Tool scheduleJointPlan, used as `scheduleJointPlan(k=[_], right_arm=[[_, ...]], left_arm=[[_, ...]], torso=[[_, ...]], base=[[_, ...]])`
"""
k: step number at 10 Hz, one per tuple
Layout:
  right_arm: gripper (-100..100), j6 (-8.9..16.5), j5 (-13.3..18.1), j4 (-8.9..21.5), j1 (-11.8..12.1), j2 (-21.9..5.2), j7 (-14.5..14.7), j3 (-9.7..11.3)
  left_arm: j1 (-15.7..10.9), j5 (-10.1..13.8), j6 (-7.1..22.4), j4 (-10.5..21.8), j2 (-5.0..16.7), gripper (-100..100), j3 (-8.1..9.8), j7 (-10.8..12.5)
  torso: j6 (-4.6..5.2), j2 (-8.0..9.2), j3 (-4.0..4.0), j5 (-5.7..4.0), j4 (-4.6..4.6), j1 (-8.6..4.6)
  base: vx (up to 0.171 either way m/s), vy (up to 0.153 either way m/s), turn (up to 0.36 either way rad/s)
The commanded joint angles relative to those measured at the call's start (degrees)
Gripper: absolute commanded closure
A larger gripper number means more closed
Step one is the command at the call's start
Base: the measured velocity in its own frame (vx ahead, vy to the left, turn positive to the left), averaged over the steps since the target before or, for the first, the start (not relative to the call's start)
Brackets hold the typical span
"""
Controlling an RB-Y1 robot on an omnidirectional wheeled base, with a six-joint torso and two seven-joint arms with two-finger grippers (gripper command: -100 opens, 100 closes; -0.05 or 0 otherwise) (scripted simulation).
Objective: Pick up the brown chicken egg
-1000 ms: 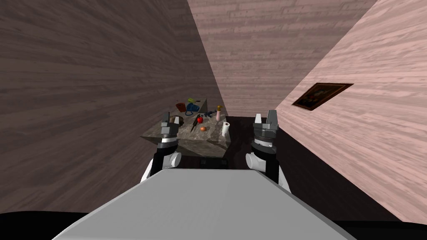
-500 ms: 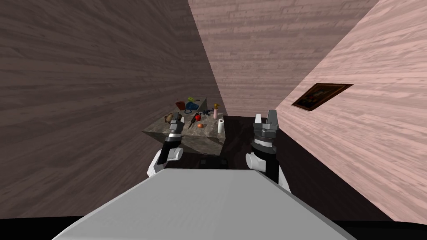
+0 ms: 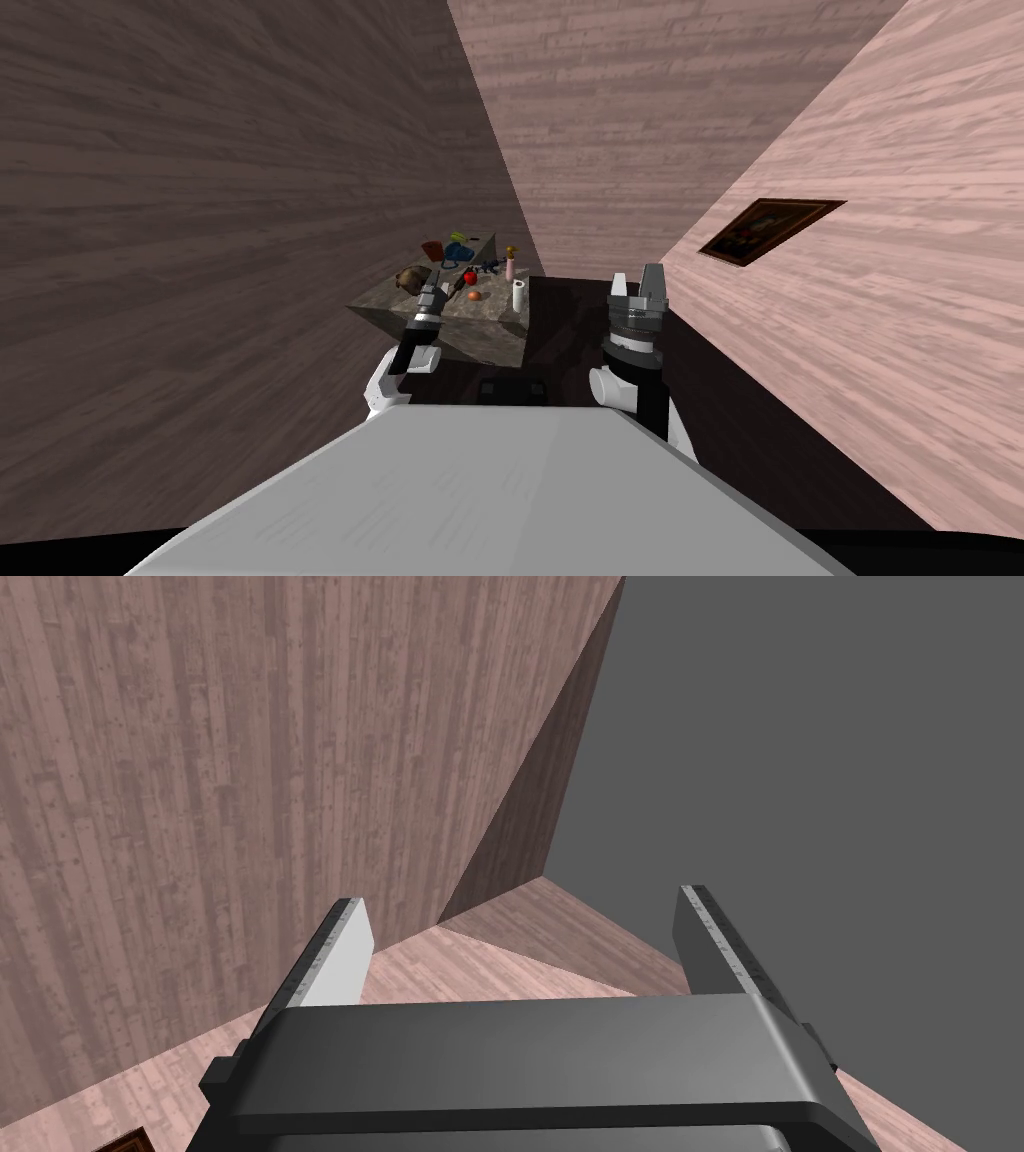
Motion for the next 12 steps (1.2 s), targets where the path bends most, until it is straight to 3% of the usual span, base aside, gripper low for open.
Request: scheduleJointPlan(k=[1, 2, 3, 4, 5, 6, 8, 11, 12], right_arm=[[0, 0.00, 0.00, 0.00, 0.00, 0.00, 0.00, 0.00], [0, 0.00, 0.00, 0.00, 0.00, 0.00, 0.00, 0.00], [0, 0.00, 0.00, 0.00, 0.00, 0.00, 0.00, 0.00], [0, 0.00, 0.00, 0.00, 0.00, 0.00, 0.00, 0.00], [0, 0.00, 0.00, 0.00, 0.00, 0.00, 0.00, 0.00], [0, 0.00, 0.00, 0.00, 0.00, 0.00, 0.00, 0.00], [0, 0.00, 0.00, 0.00, 0.01, 0.00, 0.00, 0.00], [0, 0.00, 0.00, 0.00, 0.01, 0.00, 0.00, 0.00], [0, 0.00, 0.00, 0.00, 0.01, 0.00, 0.00, 0.00]], left_arm=[[-2.86, -0.22, 2.33, 2.86, 0.89, -100, 0.16, 0.72], [-3.01, -0.22, 2.33, 3.20, 0.89, -100, 0.16, 0.72], [-5.33, -0.31, 4.13, 5.55, 1.80, -100, 0.43, 1.48], [-5.33, -0.31, 4.13, 5.81, 1.80, -100, 0.43, 1.48], [-7.71, -0.38, 6.01, 8.13, 2.72, -100, 0.70, 2.25], [-7.73, -0.38, 6.01, 8.49, 2.72, -100, 0.70, 2.25], [-12.04, -0.47, 9.82, 12.58, 4.53, -100, 1.26, 3.78], [-15.13, -0.49, 12.07, 16.93, 5.42, -100, 1.53, 4.54], [-17.61, -0.49, 14.20, 19.18, 6.28, -100, 1.81, 5.28]], torso=[[0.00, 0.00, 0.00, 0.00, 0.00, 0.00], [0.00, -0.09, -0.05, 0.02, -0.02, 0.04], [-0.01, -0.14, -0.08, 0.03, -0.03, 0.14], [-0.01, -0.11, -0.07, 0.02, -0.03, 0.05], [-0.01, -0.13, -0.08, 0.02, -0.03, 0.10], [0.00, -0.12, -0.08, 0.02, -0.03, 0.05], [-0.01, -0.16, -0.10, 0.02, -0.04, 0.07], [-0.02, -0.16, -0.10, 0.01, -0.04, 0.03], [-0.01, -0.19, -0.11, 0.03, -0.04, 0.13]], base=[[-0.071, -0.095, 0.034], [-0.062, -0.073, 0.020], [-0.081, -0.101, 0.037], [-0.068, -0.086, 0.027], [-0.078, -0.102, 0.043], [-0.058, -0.085, 0.019], [-0.078, -0.115, 0.054], [-0.062, -0.097, 0.027], [-0.056, -0.089, 0.026]])
